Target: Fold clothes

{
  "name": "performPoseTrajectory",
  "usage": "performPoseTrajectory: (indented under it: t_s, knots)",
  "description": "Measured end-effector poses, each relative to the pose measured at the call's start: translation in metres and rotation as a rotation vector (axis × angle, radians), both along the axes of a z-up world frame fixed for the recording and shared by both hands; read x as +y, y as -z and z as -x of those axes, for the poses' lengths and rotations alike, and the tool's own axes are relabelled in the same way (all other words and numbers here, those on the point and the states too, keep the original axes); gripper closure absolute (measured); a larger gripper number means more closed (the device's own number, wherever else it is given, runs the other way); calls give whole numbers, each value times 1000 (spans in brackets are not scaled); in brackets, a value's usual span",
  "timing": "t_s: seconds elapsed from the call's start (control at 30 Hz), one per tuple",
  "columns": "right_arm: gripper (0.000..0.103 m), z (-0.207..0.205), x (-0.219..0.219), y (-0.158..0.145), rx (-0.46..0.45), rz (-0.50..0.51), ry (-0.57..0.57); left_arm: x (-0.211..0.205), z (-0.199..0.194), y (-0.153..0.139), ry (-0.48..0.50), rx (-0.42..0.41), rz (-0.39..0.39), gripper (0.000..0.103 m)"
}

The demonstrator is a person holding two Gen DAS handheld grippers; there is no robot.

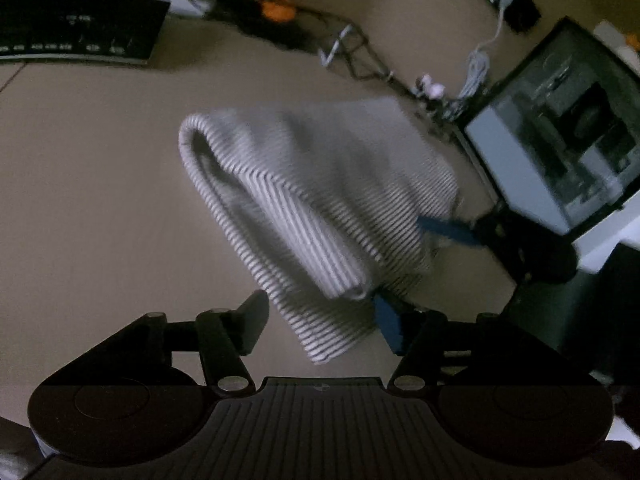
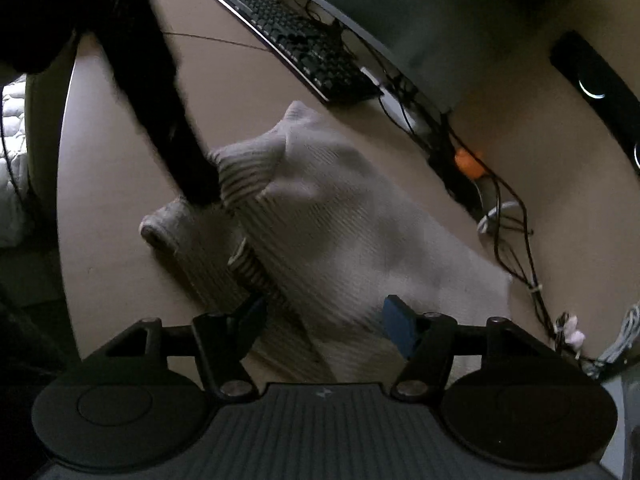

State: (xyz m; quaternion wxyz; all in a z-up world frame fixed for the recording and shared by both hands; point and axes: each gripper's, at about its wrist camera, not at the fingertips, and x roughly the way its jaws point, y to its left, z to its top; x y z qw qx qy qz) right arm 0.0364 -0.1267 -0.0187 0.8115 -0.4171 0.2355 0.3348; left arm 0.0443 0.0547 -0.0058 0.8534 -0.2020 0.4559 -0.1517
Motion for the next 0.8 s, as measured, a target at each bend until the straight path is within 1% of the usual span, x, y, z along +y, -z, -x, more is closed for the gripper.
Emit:
performPoseTrajectory:
  t_s: [0.03,0.07,0.1,0.13,0.2,0.27,0.33,0.37,0.43,0.53,0.6,0.63,0.67,0.73,0.77,0.8]
  knots:
    - [39,-5,1,-1,24,-11,10,-2,-3,4,-3,16,-12,47]
    - [43,-10,2,-3,47,-22,19,-3,-5,6,-2,24,-18,52]
    - [53,-14,3,-4,71,-33,29,-5,-7,8,1,29,-23,55]
    - [56,-19,5,-5,94,-44,38,-6,-9,9,5,33,-28,57]
    - [59,-29,4,-9,149,-76,66,-9,-13,11,12,35,-36,62]
    - [63,-36,0,-14,207,-126,107,-10,-16,12,17,33,-38,63]
    - [70,-46,-3,-22,280,-197,163,-12,-19,13,21,30,-42,66]
    - [71,-52,-4,-26,317,-240,189,-12,-19,13,22,30,-42,66]
    - [72,-62,-8,-33,385,-312,229,-11,-20,13,22,27,-44,66]
    - [72,-69,-14,-31,453,-361,254,-11,-19,12,23,24,-54,66]
    - [71,-67,-14,-24,449,-336,238,-9,-18,12,25,23,-56,67]
    - [70,-64,-12,-22,431,-321,224,-9,-18,12,26,23,-56,67]
    - [66,-59,-9,-21,406,-304,206,-7,-17,10,24,22,-57,66]
    - [62,-50,-7,-22,365,-273,181,3,-10,2,15,0,-55,66]
    - [59,-46,-8,-25,359,-266,170,9,-6,-4,9,-17,-55,64]
    - [50,-44,-12,-29,373,-284,158,14,-2,-10,1,-34,-53,58]
